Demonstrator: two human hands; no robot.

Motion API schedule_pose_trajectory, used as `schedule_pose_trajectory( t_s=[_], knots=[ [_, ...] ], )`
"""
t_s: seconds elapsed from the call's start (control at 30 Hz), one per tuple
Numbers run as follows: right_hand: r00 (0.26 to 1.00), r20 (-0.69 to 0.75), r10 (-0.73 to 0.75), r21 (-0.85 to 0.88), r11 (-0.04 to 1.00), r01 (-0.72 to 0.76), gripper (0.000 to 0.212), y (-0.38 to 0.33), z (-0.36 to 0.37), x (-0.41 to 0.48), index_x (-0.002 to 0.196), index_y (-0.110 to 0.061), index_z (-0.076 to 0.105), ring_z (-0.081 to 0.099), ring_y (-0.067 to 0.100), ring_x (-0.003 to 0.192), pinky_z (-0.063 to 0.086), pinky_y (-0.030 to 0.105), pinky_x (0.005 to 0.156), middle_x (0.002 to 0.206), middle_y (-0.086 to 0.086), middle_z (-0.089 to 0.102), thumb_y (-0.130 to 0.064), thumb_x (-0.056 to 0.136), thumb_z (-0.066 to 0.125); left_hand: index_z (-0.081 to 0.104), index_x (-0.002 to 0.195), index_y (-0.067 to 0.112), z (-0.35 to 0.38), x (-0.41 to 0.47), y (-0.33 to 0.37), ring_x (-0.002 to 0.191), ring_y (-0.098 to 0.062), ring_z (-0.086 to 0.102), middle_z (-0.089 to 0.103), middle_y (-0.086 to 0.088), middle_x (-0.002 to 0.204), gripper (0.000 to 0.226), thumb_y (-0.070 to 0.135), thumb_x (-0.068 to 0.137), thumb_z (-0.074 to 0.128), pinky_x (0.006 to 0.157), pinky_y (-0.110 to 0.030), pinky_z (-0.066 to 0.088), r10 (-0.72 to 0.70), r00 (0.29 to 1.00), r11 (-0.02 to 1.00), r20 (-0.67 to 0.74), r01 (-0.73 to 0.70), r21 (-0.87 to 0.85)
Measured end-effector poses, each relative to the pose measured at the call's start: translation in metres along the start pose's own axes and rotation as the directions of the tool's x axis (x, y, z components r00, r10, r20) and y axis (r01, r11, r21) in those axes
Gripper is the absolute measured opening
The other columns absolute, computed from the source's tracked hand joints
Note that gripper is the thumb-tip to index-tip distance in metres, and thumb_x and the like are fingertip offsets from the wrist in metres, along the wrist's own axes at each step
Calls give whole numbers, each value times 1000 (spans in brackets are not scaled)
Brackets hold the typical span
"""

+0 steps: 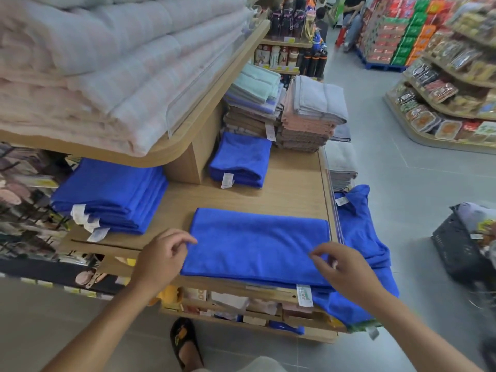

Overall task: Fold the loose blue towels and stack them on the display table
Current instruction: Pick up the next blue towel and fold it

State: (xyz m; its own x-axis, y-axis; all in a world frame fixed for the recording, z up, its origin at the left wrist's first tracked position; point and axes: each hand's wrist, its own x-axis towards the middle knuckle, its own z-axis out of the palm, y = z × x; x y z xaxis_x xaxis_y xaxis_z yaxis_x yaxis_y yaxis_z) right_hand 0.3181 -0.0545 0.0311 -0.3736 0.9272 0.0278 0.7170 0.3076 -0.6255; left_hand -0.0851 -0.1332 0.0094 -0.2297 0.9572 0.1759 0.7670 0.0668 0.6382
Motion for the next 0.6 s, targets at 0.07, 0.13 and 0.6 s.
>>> schedule_pose_trajectory(
  t_s=[0.07,0.13,0.6],
  knots=[
    [998,-15,-62,5,998,62,21,-20,26,24,112,-42,67,62,2,93,49,20,77,105,-26,62,-27,98,62,72,104,35,21,21,28,105,1,59,64,26,111,35,8,97,50,85,-26,49,106,994,994,-6,-106,-12],
    [990,-15,-141,-53,989,140,32,-41,56,47,131,-28,63,56,7,118,49,28,92,127,-17,59,-21,101,58,72,116,25,48,39,52,115,-13,58,66,15,118,35,5,99,49,95,-32,48,182,983,983,25,-182,4],
    [997,-4,82,-492,867,-74,93,-40,118,53,164,-16,15,3,19,159,-4,50,127,172,1,10,-75,91,11,12,163,24,105,37,30,157,-14,1,7,5,170,71,52,98,5,128,-41,2,46,966,838,254,-175,516]
  ],
)
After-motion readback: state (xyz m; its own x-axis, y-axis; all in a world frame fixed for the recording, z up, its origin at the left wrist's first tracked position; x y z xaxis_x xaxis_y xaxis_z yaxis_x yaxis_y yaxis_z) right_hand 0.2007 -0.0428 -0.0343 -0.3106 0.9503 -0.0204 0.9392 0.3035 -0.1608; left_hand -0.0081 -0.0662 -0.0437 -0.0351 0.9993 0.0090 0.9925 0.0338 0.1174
